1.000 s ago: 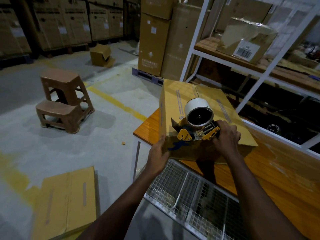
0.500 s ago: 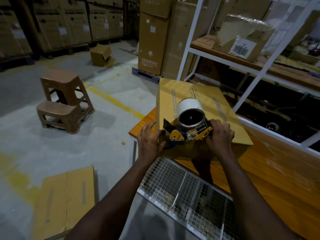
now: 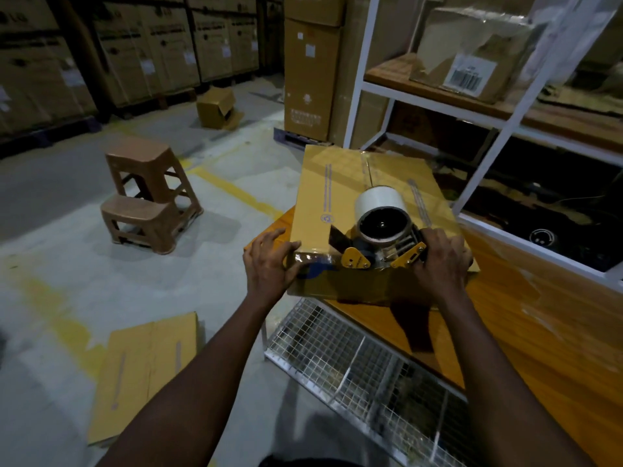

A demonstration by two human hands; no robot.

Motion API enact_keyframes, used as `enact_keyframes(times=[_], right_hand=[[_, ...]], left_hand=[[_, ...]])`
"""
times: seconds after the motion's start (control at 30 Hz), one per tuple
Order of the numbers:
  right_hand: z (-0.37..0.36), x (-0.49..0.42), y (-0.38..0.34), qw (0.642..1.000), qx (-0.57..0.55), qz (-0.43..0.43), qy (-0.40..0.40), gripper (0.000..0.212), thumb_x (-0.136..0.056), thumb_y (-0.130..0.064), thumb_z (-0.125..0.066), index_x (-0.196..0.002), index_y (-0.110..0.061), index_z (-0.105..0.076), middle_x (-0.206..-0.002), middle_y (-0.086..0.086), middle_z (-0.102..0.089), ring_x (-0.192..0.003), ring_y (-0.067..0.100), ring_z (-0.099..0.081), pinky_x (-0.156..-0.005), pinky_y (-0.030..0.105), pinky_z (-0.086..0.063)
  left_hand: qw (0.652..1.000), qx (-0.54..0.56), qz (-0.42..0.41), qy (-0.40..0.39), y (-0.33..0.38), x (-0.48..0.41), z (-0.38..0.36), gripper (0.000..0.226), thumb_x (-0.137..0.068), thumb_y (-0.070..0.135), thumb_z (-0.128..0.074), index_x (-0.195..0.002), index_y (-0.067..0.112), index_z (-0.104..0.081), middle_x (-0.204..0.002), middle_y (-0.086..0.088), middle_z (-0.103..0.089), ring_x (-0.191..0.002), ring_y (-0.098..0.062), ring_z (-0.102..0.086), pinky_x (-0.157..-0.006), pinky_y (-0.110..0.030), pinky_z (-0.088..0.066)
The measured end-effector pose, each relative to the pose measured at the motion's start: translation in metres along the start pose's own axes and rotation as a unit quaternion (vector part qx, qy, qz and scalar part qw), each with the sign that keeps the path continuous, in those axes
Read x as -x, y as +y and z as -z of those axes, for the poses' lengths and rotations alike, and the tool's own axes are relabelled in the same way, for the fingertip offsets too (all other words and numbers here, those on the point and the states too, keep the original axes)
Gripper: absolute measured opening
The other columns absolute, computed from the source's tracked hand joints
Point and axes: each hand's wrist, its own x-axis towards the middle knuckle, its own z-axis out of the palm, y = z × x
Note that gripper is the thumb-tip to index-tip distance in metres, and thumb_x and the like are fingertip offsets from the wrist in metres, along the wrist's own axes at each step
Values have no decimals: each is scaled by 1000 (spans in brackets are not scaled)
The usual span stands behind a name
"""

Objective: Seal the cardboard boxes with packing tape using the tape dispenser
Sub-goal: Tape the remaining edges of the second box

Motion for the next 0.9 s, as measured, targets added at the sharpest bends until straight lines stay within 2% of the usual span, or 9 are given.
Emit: enact_keyframes(times=[0.17,0.3,0.4,0.47,0.53,0.63,0.7,0.9], right_hand=[[8,1,50,1000,6,-7,-14,53,-72,-7,-72,-121,-15,-54,-112,12,-55,-97,36,-44,-78,43,-32],[7,-1,53,999,25,25,-7,55,-70,-9,-73,-121,-16,-55,-112,9,-55,-95,33,-43,-74,38,-24],[9,-3,53,999,38,37,10,53,-69,-13,-73,-118,-19,-53,-108,8,-55,-93,32,-44,-73,38,-27],[9,-4,53,998,41,43,13,52,-70,-16,-73,-116,-20,-52,-107,7,-55,-94,32,-44,-74,39,-29],[9,-8,55,998,34,55,7,52,-72,-17,-72,-119,-21,-51,-110,6,-54,-95,32,-43,-74,38,-27],[7,-11,65,998,9,54,-21,56,-75,-15,-70,-126,-21,-50,-115,6,-52,-100,31,-42,-75,37,-25],[6,-11,78,999,-10,42,-28,56,-75,-13,-67,-127,-22,-49,-115,6,-52,-101,32,-43,-77,39,-28],[10,-2,131,998,-49,26,-4,54,-75,-9,-71,-125,-17,-52,-113,11,-57,-97,35,-45,-80,43,-33]], left_hand=[[999,-40,8,16,15,2,3,43,-71,41,-81,-110,32,-67,-135,0,-54,-126,-28,-46,-91,-49,-38],[990,-129,-49,30,30,4,8,40,-77,43,-64,-112,23,-65,-137,-2,-56,-132,-29,-45,-99,-53,-30],[981,-158,-105,-39,59,6,8,60,-78,51,-48,-127,20,-61,-142,0,-55,-134,-25,-45,-105,-53,-26],[976,-171,-103,-91,76,11,1,75,-83,57,-37,-144,16,-48,-151,-3,-46,-138,-27,-41,-109,-52,-22],[973,-187,-85,-106,82,17,-4,79,-86,60,-32,-151,16,-36,-157,-2,-36,-143,-28,-35,-110,-54,-21],[969,-197,-73,-127,80,20,-2,80,-87,61,-31,-154,19,-30,-160,0,-31,-145,-26,-30,-113,-58,-20],[966,-203,-66,-144,81,22,-1,81,-86,62,-31,-155,20,-26,-161,1,-27,-147,-26,-27,-114,-58,-18],[961,-229,-50,-149,84,26,1,80,-86,62,-32,-155,20,-29,-161,2,-29,-146,-26,-29,-111,-60,-22]])
